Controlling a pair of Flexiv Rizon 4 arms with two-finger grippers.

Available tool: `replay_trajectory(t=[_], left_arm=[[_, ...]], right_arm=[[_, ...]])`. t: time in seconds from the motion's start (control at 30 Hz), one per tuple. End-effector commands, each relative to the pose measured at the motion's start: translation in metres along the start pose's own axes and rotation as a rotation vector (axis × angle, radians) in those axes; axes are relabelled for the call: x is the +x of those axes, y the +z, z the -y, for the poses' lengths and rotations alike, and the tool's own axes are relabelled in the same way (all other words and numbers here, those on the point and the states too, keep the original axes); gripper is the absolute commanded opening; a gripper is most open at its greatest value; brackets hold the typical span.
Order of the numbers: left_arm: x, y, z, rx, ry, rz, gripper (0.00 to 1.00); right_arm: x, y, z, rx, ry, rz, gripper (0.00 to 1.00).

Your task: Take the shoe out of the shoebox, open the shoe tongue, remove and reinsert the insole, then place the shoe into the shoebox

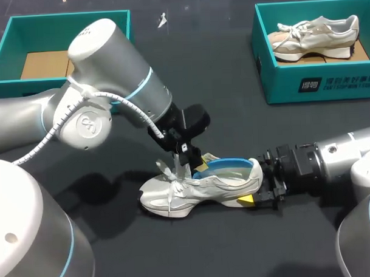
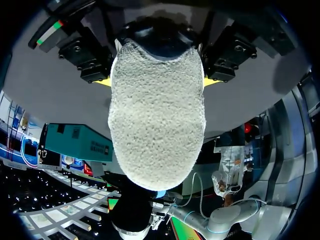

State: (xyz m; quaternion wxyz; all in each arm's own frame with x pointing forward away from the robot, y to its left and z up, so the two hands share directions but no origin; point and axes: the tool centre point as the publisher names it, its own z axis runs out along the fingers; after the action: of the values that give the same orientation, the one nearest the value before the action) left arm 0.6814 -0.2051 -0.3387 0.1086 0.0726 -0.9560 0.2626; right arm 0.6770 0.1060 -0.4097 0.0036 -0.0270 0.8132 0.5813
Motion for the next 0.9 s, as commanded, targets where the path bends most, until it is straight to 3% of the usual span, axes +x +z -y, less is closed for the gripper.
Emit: replay_trajectory(t=[0.03,0.37,0.9], left_arm=[[0.0,-0.007,-0.008,0.031,0.0,-0.002,0.0],[0.009,-0.018,0.01,0.094,0.001,0.004,0.0],[0.024,0.008,0.048,0.05,0.025,0.209,0.0]], right_arm=[[0.003,0.0,-0.001,0.004,-0.001,0.001,0.0],[0.003,0.0,-0.001,0.004,-0.001,0.001,0.0],[0.003,0.0,-0.001,0.004,-0.001,0.001,0.0]])
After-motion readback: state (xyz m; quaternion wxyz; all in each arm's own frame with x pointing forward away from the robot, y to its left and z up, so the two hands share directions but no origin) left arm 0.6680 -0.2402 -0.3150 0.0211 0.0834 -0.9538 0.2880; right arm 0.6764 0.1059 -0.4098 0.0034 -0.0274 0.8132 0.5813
